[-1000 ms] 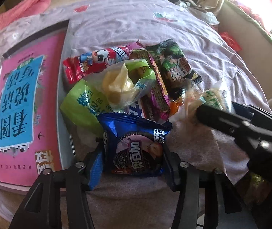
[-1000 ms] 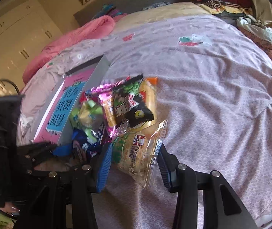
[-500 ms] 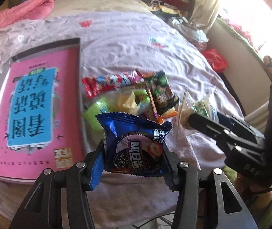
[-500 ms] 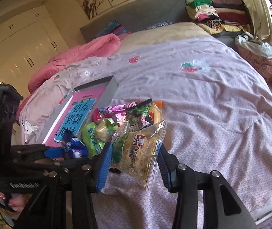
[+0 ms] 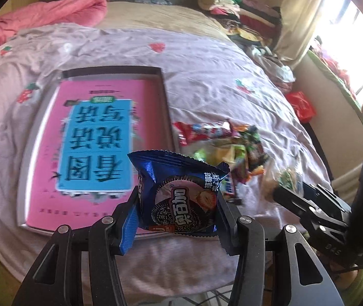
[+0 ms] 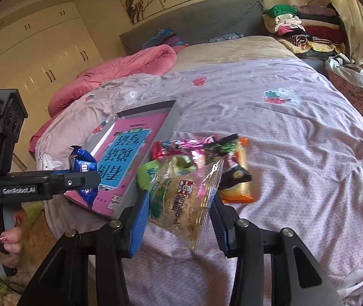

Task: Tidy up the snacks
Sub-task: 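Carry the blue cookie pack and bread bag over the pink tray with both tools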

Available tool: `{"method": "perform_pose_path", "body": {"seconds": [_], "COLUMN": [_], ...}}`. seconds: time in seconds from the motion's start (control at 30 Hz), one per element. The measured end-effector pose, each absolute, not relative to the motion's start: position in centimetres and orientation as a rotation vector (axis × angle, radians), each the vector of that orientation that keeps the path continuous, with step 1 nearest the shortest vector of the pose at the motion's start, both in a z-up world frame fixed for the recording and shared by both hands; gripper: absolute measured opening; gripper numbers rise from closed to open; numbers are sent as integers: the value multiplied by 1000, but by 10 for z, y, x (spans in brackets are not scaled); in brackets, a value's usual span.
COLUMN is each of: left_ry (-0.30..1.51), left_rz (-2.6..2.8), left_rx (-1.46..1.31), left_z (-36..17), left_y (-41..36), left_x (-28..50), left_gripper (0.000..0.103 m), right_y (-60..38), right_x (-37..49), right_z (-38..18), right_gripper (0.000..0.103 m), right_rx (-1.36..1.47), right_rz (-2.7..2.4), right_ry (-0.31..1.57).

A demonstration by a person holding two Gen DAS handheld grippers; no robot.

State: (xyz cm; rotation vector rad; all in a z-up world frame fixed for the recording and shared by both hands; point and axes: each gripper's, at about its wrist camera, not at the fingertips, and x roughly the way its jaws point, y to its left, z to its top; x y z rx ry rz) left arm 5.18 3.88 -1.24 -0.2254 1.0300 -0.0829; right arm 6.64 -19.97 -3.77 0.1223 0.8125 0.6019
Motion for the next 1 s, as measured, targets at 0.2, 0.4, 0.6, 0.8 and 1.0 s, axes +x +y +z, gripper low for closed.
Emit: {"method": "perform_pose_path", "body": {"seconds": [0.2, 0.4, 0.6, 0.8, 1.0], "left_ry": [1036, 1047, 1049, 1048, 1048], "left_rz": [-34, 11, 43, 59, 73], "left_rx": [-237, -248, -244, -234, -239], "left_z": [-14, -18, -23, -27, -36], "left_y": [61, 80, 92, 98, 109], "left_x": [46, 42, 41, 42, 46], "left_gripper": [53, 54, 54, 54, 54], "right_y": [-180, -154, -132, -114, -93], "right_x": [58, 54, 55, 57, 62], "right_z": [-33, -28, -25, -23, -28], "right_gripper": [46, 46, 46, 46, 46], "right_rx": [116, 86, 76, 61, 47], "right_rz": [639, 678, 700, 706, 718], "right_ry": [813, 814, 818, 812, 826]}}
